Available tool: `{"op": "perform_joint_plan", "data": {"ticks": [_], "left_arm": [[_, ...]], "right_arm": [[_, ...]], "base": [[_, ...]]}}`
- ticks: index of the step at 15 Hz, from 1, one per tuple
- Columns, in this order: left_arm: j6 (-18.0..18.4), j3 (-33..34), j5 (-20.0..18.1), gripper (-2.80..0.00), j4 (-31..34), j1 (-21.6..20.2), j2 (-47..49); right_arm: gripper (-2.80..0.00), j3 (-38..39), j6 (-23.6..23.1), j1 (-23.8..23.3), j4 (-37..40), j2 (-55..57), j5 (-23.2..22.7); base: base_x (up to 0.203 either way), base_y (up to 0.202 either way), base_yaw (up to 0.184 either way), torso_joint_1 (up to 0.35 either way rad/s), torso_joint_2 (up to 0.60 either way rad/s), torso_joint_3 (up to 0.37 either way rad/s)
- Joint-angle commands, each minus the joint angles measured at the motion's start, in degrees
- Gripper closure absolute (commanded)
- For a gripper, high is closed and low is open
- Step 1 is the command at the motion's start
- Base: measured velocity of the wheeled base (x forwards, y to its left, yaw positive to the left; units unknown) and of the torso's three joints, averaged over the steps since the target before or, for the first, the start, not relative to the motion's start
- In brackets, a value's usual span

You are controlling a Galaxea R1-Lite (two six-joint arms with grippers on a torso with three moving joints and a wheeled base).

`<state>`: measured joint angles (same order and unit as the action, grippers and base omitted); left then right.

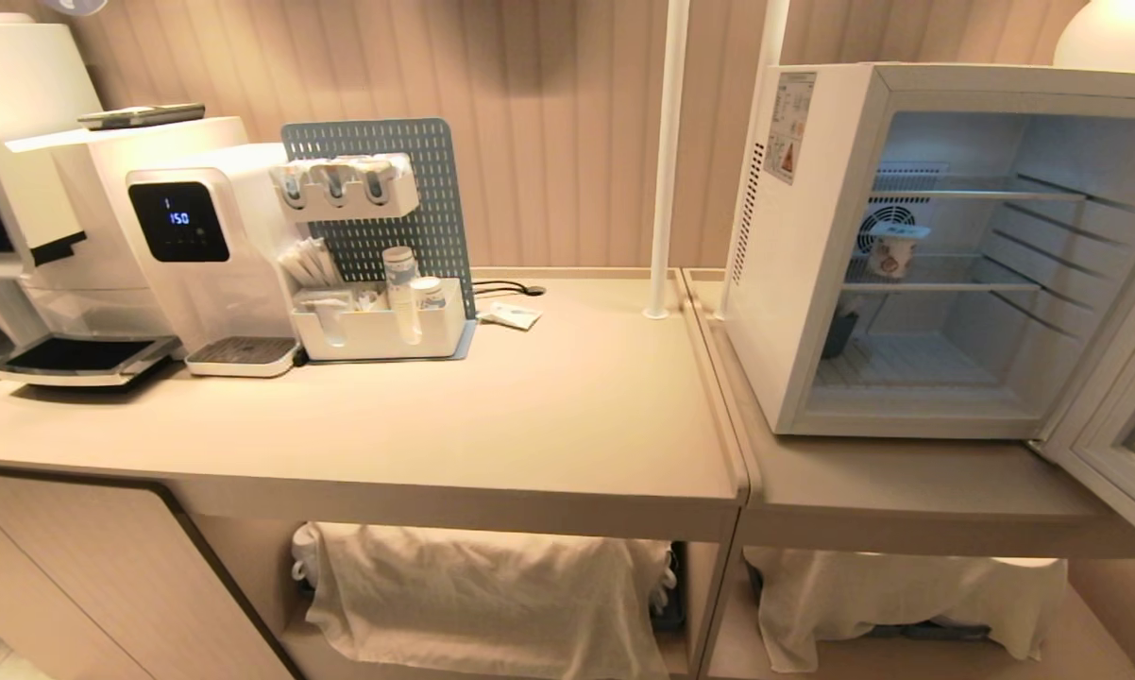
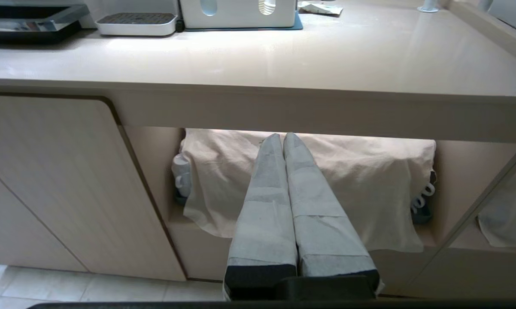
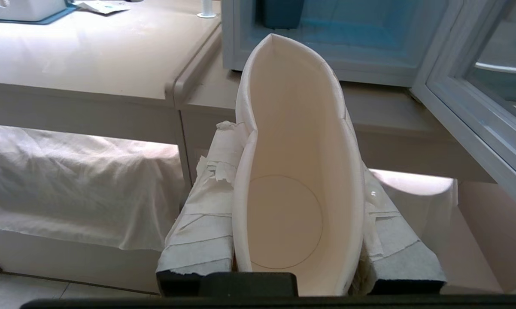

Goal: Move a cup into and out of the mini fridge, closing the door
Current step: Place the paper cup on the table

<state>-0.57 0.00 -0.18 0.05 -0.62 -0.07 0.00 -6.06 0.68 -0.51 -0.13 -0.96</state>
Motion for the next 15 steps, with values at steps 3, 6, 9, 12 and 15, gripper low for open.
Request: {"op": "perform_joint_plan", "data": {"ticks": [3, 6, 9, 12, 15], "left_arm": [[0.0, 0.0, -0.1, 0.00, -0.3, 0.0, 0.1], [0.1, 0.0, -0.1, 0.00, -0.3, 0.0, 0.1], [0.0, 0.0, 0.0, 0.00, -0.2, 0.0, 0.1], [0.1, 0.0, 0.0, 0.00, -0.2, 0.0, 0.1], [0.0, 0.0, 0.0, 0.00, -0.3, 0.0, 0.1]], "right_arm": [[0.00, 0.0, -0.2, 0.0, 0.0, 0.1, 0.0], [0.00, 0.0, -0.1, 0.0, 0.0, 0.0, 0.0], [0.00, 0.0, -0.1, 0.0, 0.0, 0.0, 0.0], [0.00, 0.0, -0.1, 0.0, 0.0, 0.0, 0.0], [0.00, 0.0, -0.1, 0.0, 0.0, 0.0, 0.0]], "base": [[-0.001, 0.034, -0.002, 0.000, 0.00, 0.001], [0.000, 0.185, 0.002, -0.002, 0.00, 0.004], [0.001, 0.193, -0.002, 0.003, 0.00, 0.002], [0.000, 0.191, -0.001, 0.004, 0.00, 0.002], [0.000, 0.192, -0.001, 0.003, 0.00, 0.001]]}}
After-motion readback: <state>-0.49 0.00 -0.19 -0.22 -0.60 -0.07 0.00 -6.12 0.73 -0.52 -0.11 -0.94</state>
